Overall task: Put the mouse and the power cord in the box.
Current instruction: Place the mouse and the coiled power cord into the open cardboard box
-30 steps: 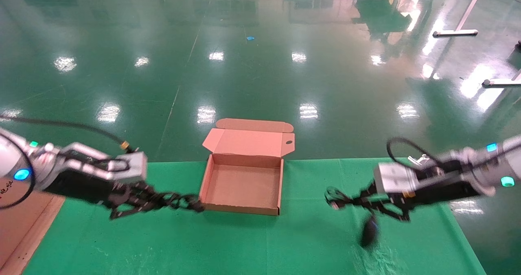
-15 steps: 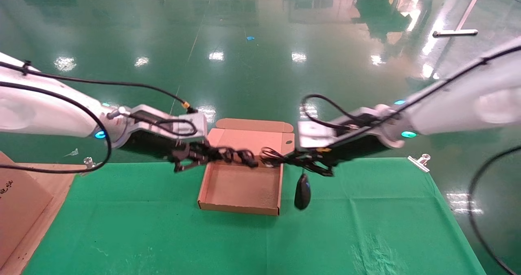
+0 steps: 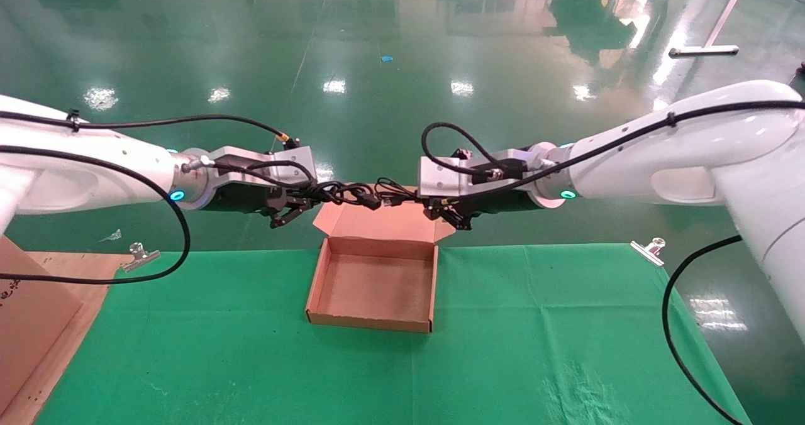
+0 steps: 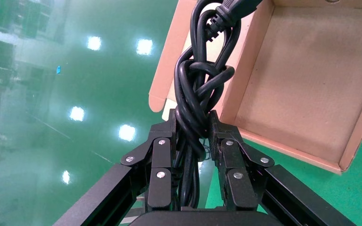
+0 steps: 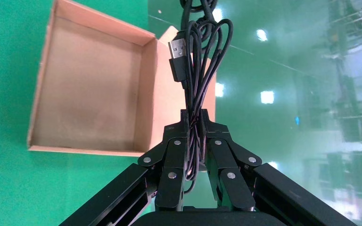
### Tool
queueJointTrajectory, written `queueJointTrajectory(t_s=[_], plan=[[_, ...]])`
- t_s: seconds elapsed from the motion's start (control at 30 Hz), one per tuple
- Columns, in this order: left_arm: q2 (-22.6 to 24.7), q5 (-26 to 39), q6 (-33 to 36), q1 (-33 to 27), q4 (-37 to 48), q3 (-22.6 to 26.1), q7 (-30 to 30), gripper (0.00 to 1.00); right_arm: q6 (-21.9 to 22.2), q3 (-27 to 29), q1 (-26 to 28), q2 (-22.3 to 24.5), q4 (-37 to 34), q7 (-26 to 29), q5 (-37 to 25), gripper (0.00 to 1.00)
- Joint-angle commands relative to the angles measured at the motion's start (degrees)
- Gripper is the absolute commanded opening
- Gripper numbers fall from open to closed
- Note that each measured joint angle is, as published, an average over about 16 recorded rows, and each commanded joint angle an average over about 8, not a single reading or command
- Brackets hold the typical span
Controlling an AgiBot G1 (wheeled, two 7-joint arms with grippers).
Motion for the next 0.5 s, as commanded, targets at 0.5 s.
queueJointTrajectory(t_s=[0.5], plan=[[2.57, -6.60, -9.64, 12.27, -7.75, -3.15, 10.79, 0.00, -2.60, -6.01, 1.48, 1.22, 1.59, 5.40, 4.77, 0.00]])
